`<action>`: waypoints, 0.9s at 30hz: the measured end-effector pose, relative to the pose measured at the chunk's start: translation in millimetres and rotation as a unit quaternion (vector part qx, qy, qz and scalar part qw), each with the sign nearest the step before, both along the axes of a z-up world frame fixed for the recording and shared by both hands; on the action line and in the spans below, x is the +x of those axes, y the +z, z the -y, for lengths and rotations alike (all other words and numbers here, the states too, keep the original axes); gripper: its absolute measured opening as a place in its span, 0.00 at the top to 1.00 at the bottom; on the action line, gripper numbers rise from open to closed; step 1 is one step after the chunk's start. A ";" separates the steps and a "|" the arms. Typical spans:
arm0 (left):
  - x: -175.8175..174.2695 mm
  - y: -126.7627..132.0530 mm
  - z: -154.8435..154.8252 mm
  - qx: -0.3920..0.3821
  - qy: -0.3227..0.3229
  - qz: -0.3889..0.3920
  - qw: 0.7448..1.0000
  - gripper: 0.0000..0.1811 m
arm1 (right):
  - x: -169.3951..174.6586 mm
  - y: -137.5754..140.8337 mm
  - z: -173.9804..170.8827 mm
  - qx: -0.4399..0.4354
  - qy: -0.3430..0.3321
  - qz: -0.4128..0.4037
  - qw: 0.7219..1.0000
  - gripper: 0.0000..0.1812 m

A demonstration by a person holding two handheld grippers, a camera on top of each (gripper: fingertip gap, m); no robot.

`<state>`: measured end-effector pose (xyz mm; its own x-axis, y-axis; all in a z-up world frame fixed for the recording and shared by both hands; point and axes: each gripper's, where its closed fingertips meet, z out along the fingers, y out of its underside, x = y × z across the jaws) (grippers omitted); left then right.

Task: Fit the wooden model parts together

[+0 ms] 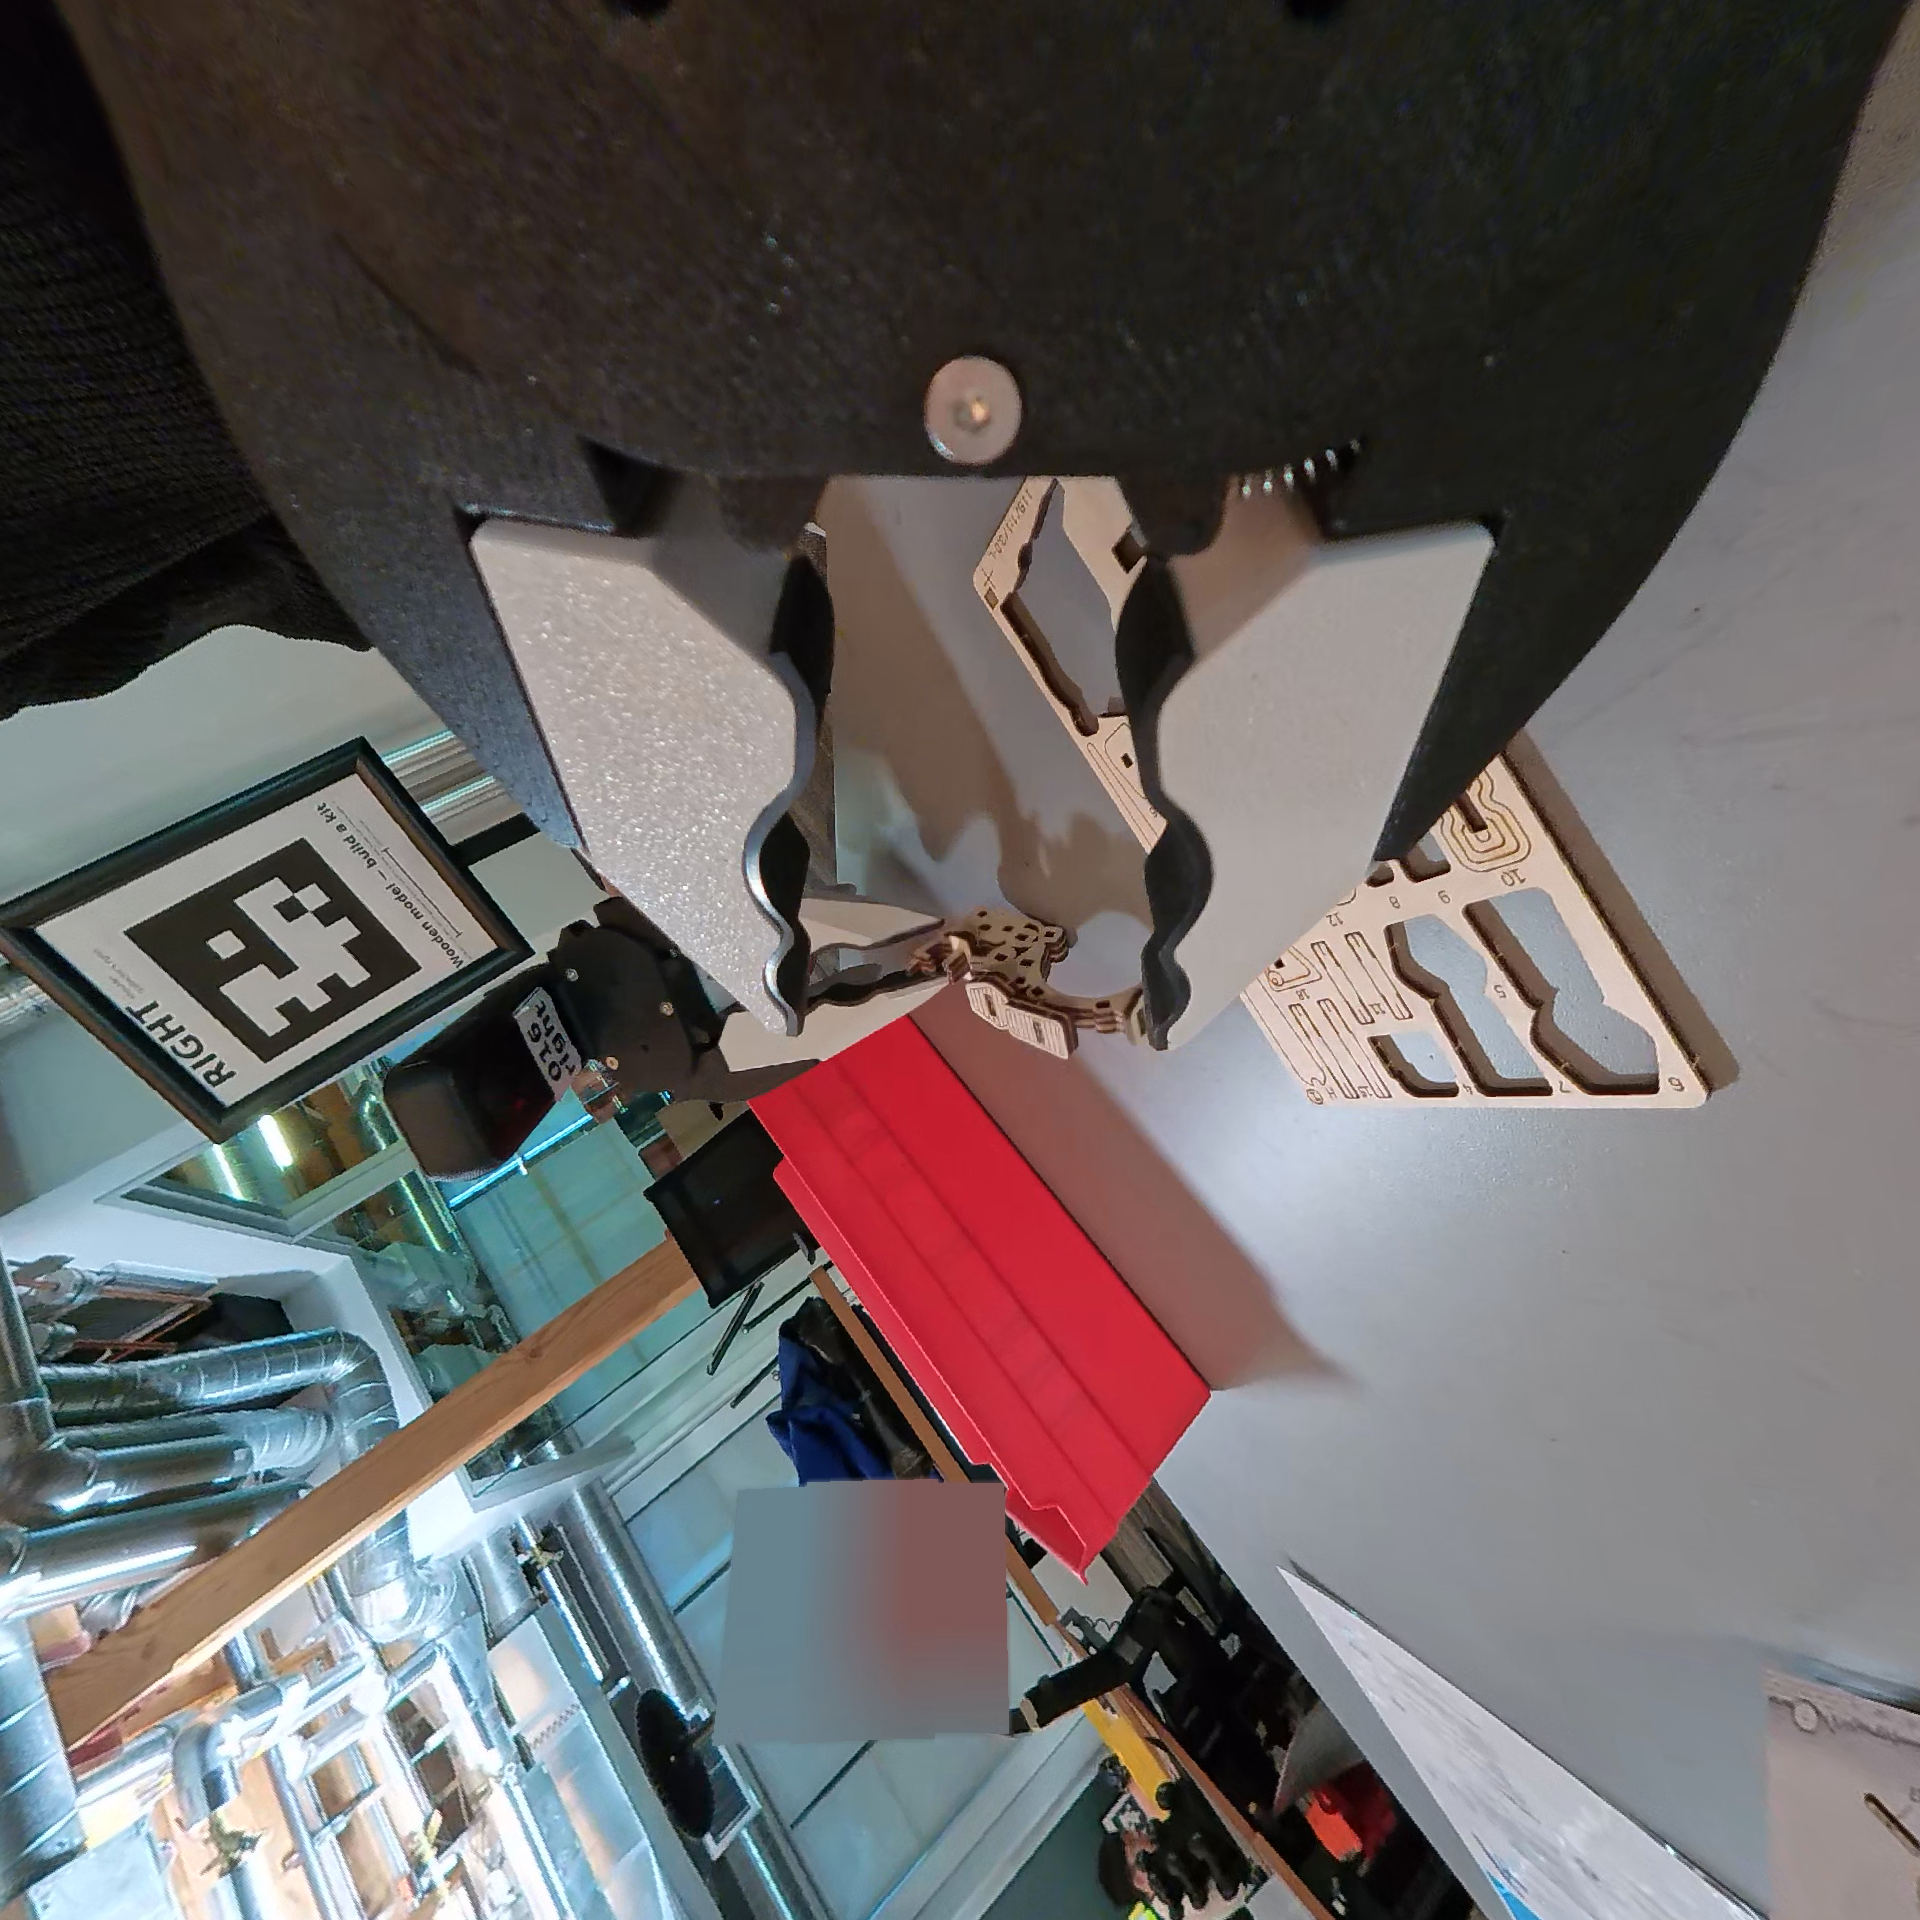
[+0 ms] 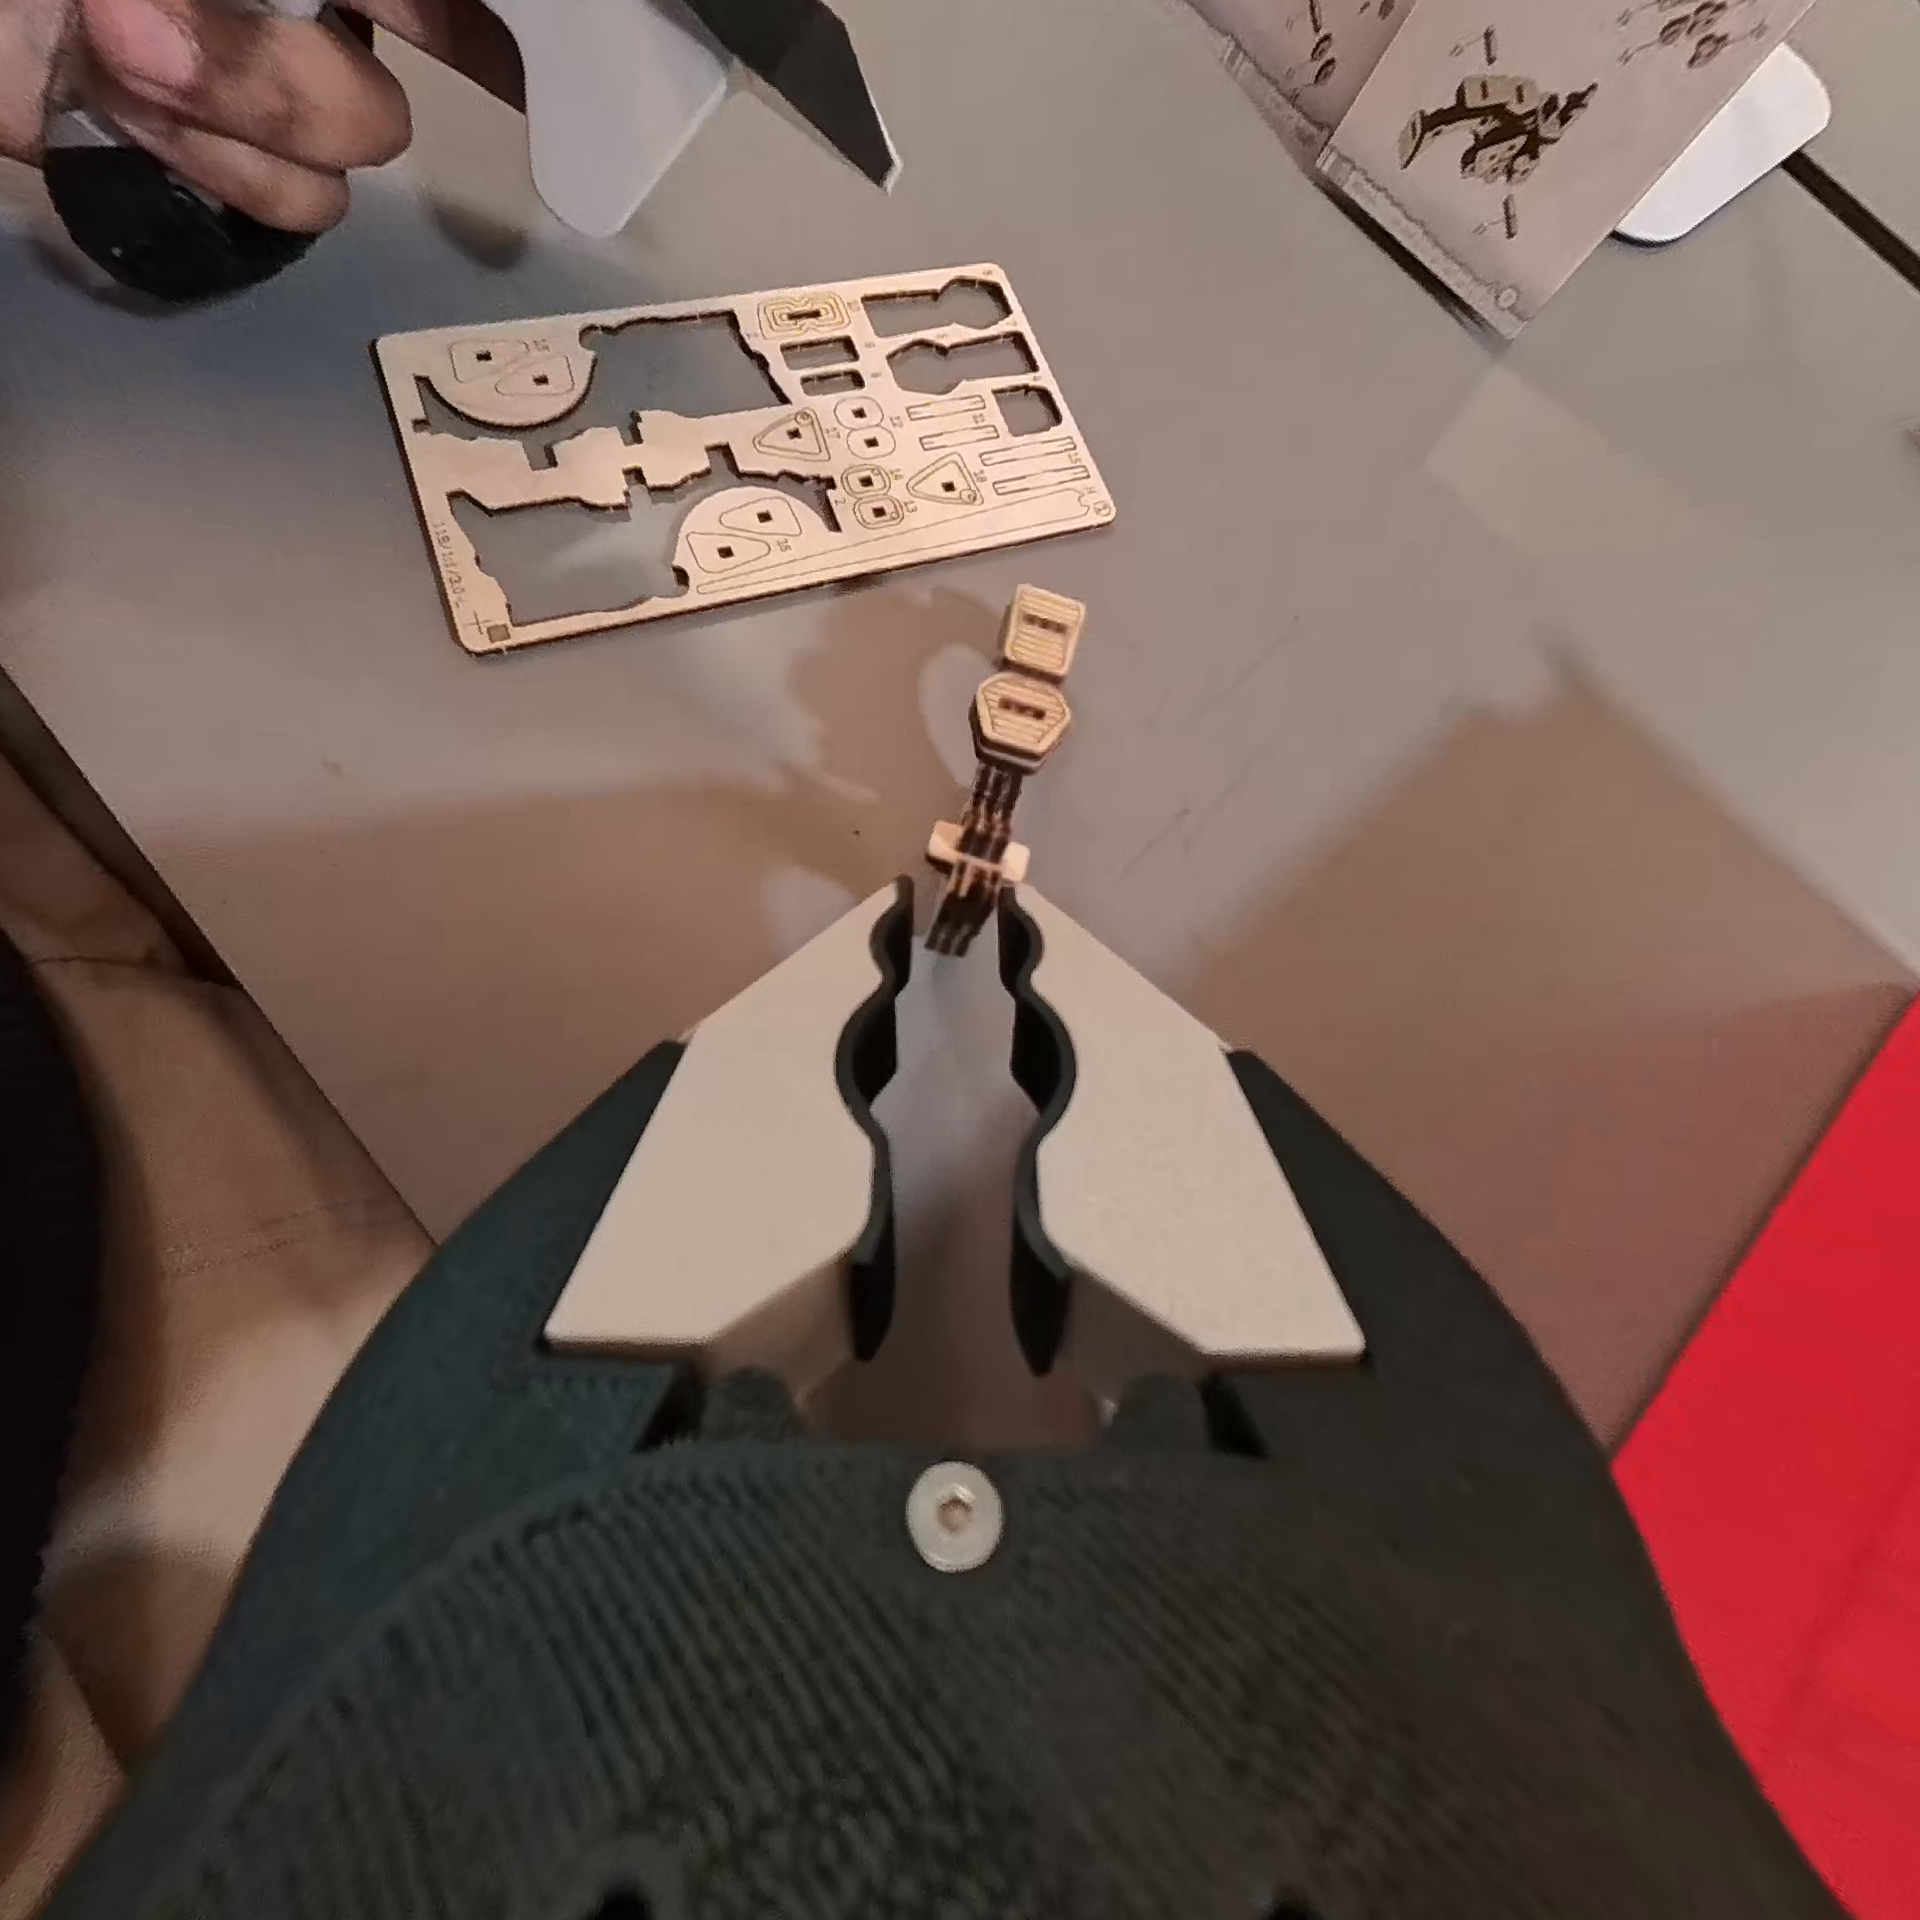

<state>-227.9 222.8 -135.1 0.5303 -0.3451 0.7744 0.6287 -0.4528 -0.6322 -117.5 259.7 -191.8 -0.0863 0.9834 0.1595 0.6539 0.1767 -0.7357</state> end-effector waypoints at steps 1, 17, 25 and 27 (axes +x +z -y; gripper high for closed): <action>-0.2 0.1 0.0 0.000 0.000 0.000 1.000 0.65 | 0.1 -0.6 -0.2 0.000 -0.001 0.001 1.000 0.91; -0.8 -0.5 -0.1 -0.001 0.000 0.002 1.000 0.65 | -0.1 0.6 -5.6 -0.047 -0.028 -0.010 0.998 0.90; -0.9 -0.4 0.0 -0.001 0.000 0.004 1.000 0.65 | 1.3 -10.1 -7.8 -0.057 -0.038 0.012 0.998 0.95; -0.7 -0.3 0.1 -0.001 0.000 0.003 1.000 0.65 | 3.6 -14.4 -9.1 -0.065 -0.042 0.021 0.997 0.95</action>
<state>-228.6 222.7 -135.4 0.5249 -0.3436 0.7787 0.6331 -0.4539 -0.6271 -113.9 268.8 -206.1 -0.0067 0.9996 0.0280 0.6928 0.0248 -0.7207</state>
